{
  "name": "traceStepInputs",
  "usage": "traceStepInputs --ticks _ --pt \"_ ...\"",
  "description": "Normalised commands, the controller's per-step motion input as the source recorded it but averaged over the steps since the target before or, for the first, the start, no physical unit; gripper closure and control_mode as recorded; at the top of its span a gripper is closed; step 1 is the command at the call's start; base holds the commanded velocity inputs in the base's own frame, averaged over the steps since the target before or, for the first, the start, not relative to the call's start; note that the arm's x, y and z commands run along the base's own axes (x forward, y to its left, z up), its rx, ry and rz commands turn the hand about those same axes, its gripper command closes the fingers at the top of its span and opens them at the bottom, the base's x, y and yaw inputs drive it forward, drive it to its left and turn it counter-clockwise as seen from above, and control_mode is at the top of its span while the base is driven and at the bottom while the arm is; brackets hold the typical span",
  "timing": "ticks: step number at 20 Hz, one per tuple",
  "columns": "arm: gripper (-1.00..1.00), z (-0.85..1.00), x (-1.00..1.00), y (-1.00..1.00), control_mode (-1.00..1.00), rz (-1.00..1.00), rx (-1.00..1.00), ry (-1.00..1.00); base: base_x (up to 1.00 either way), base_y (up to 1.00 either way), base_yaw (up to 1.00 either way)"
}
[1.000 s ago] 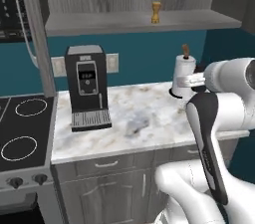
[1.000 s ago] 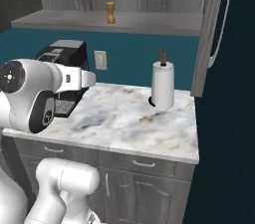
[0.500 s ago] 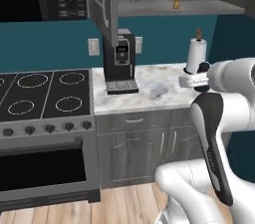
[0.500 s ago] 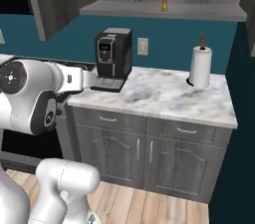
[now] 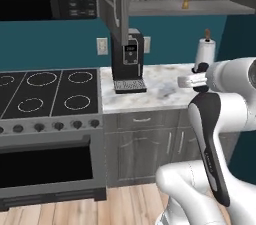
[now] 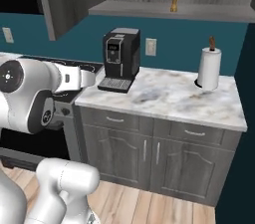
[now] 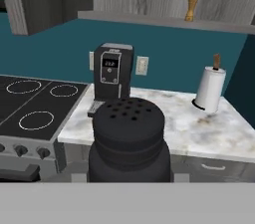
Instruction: Take 2 condiments from the cabinet and move them on the counter near the stove.Make sure the condiments are lined up with each other, next to each other.
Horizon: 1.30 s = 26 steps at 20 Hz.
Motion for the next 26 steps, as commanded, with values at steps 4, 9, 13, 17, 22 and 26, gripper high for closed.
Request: traceStepInputs --ticks 4,9,13,17,22,26 --pt "1.0 0.0 0.0 0.0 1.0 0.0 0.0 0.0 0.26 0.82 0.13" --pt "1.0 0.0 0.0 0.0 1.0 0.0 0.0 0.0 0.75 0.29 0.09" --pt "1.0 0.0 0.0 0.0 1.0 0.0 0.0 0.0 0.61 0.16 0.03" --pt "1.0 0.0 0.0 0.0 1.0 0.0 0.0 0.0 0.41 0.28 0.02" --pt "1.0 0.0 0.0 0.0 1.0 0.0 0.0 0.0 -0.38 0.67 0.0" --pt "1.0 0.0 0.0 0.0 1.0 0.0 0.0 0.0 -0.38 0.97 0.0"
